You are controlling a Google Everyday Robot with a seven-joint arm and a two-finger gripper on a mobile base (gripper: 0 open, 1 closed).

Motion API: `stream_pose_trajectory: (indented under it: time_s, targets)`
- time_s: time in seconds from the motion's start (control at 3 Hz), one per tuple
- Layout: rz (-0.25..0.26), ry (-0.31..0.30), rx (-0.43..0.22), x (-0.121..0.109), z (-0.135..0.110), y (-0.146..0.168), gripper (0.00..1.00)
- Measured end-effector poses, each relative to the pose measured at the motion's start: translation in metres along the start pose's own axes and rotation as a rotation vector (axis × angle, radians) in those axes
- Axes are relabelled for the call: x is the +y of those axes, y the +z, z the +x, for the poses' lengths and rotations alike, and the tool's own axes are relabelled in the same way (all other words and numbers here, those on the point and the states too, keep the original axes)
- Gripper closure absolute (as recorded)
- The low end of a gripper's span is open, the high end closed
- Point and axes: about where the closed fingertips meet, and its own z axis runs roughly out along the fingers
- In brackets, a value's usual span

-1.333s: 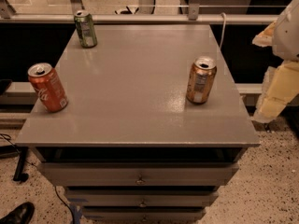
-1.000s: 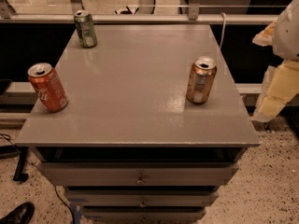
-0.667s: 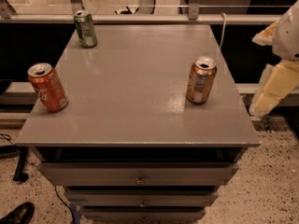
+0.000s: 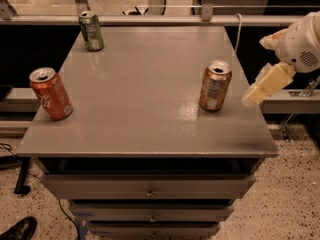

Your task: Pick orange can

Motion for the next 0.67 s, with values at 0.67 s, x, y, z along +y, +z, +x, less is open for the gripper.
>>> stream_pose_trajectory:
  time_s: [0.67]
  targets:
    - [-0.031,0.110,-0.212,0.000,-0.018,0.052,0.00]
